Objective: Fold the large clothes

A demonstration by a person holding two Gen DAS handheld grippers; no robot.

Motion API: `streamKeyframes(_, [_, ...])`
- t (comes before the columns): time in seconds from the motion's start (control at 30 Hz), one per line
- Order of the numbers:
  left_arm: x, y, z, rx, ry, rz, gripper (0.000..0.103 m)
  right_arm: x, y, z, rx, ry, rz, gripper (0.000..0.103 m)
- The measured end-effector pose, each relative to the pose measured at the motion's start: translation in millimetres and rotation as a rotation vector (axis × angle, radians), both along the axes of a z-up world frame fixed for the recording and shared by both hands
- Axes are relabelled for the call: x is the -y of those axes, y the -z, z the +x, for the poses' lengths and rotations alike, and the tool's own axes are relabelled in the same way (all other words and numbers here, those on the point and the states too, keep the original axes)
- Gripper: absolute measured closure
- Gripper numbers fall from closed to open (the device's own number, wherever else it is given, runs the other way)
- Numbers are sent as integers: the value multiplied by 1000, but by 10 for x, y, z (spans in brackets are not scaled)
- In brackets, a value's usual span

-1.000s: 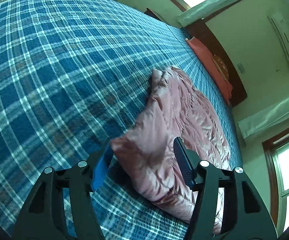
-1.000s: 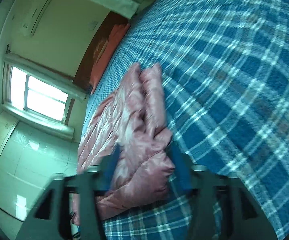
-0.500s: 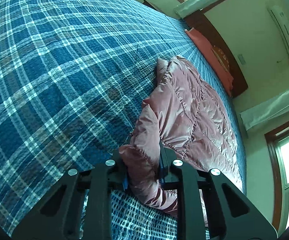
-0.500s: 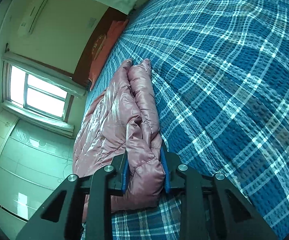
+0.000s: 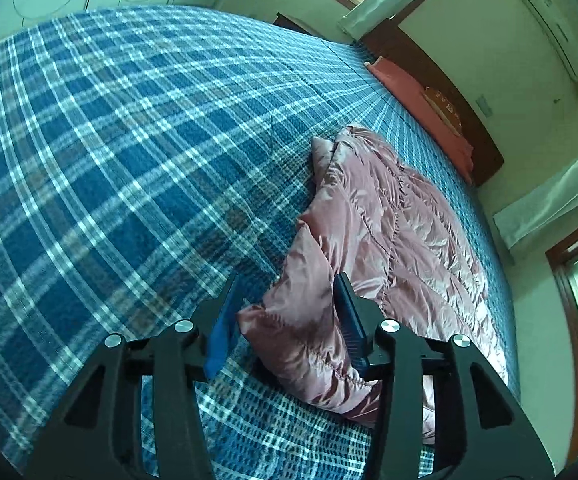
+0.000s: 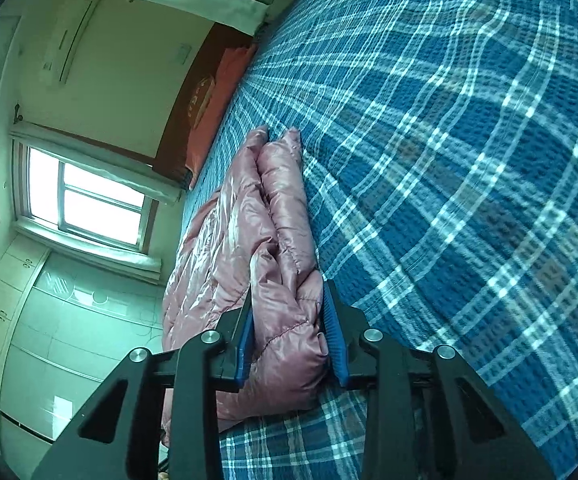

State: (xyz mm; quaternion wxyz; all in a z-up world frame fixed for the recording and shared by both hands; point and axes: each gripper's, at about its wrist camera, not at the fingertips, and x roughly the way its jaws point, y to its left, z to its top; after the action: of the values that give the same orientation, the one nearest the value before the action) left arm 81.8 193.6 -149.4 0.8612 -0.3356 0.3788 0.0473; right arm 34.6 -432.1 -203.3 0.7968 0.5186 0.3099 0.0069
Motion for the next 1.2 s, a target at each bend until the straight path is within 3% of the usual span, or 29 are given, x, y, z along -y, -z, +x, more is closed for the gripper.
streamKeyframes(0.13, [6, 25, 60, -17, 27, 21, 64, 25, -13, -28, -10, 2, -11, 71])
streamKeyframes(0.27, [23, 40, 93, -29, 44, 40, 65, 40, -17, -31, -12, 7, -1, 71])
streamKeyframes(0.43, [13, 9, 107, -38, 46, 70, 56, 147, -21, -55, -21, 27, 14, 71])
streamKeyframes(0.6, [-69, -63, 60, -45, 37, 102, 48, 249, -101, -124, -48, 43, -35, 70])
streamKeyframes(0.8, [-216, -150, 67, -100, 37, 227, 42, 420, -280, -134, -183, 91, -215, 70])
streamKeyframes(0.97, [-202, -367, 124, -112, 20, 471, 42, 404, -579, -22, -257, 95, -414, 70])
streamKeyframes(1.07, [-56, -578, 160, -72, 43, 567, 42, 211, -830, 133, -244, 58, -518, 70])
streamKeyframes(1.2, [302, -775, 232, -12, 125, 575, 42, -200, -1086, 407, -191, -34, -608, 70])
